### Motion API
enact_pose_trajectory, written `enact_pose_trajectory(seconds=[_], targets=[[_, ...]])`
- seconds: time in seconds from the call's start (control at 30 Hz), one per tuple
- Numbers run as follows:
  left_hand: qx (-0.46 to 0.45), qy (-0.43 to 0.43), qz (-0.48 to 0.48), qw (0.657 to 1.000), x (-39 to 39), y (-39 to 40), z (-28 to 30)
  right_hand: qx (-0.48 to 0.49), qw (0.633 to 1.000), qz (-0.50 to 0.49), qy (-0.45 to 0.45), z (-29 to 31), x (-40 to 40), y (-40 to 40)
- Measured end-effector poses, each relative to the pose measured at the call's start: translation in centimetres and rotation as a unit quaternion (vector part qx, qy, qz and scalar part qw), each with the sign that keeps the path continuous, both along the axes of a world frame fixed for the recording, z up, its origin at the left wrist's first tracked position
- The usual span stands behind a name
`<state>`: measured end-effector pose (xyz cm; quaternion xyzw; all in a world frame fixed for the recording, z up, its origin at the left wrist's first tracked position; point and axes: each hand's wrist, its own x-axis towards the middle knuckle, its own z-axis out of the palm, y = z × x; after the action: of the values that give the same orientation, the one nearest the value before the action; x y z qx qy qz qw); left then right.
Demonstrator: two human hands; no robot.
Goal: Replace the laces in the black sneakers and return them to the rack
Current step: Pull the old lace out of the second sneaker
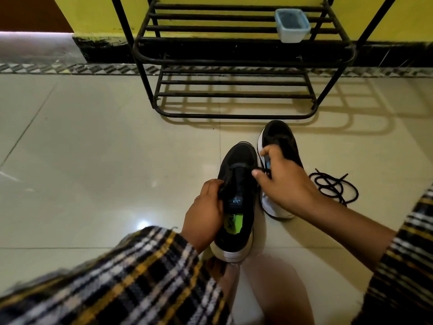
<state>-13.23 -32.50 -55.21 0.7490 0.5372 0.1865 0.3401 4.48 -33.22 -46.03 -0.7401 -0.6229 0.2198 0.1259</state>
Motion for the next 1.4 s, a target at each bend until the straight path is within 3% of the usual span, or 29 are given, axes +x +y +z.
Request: enact_pose_trajectory(seconds=[0.07,0.13,0.33,0.53,0.63,0.73,0.8,0.9,1.03,1.23,1.33,1.4], targets=[[0.002,0.008,-0.005,1.0,0.0,0.0,0.1,-0.061,0.994,0.044,-0.083,-0.4,-0.6,-0.3],[0.004,0.02,-0.008,1.0,0.0,0.0,0.2,-0.089,0.988,0.072,-0.105,-0.3,-1.1,-0.4],[0.008,0.043,-0.011,0.999,0.1,0.0,0.3,-0.089,0.993,0.064,-0.051,-0.1,-0.7,0.8],[0.008,0.127,-0.02,0.992,0.6,0.4,0.4,-0.148,0.965,0.214,0.035,-1.7,-4.4,-2.2],[0.004,0.102,-0.014,0.995,0.5,0.3,0.4,-0.112,0.977,0.103,0.15,-1.3,-2.6,-1.9],[0.003,0.084,-0.002,0.996,0.5,0.1,0.3,-0.097,0.949,-0.038,0.298,0.5,0.8,-0.9],[0.004,0.096,0.003,0.995,0.6,0.0,0.4,-0.075,0.93,-0.094,0.348,1.5,2.9,-0.5],[0.003,0.138,0.028,0.99,0.7,0.3,0.7,0.026,0.912,-0.193,0.362,2.3,6.0,0.0],[-0.01,0.166,0.045,0.985,1.4,0.8,1.2,0.123,0.855,-0.338,0.374,1.3,11.5,0.4],[-0.022,0.179,0.047,0.982,2.9,2.2,1.5,-0.057,0.829,-0.396,0.39,-3.7,16.5,-1.0],[-0.023,0.186,0.054,0.981,3.3,3.4,1.7,-0.073,0.849,-0.397,0.34,-4.6,16.9,-1.2],[-0.024,0.185,0.059,0.981,3.6,4.1,1.8,-0.076,0.848,-0.387,0.353,-4.0,16.5,-1.2]])
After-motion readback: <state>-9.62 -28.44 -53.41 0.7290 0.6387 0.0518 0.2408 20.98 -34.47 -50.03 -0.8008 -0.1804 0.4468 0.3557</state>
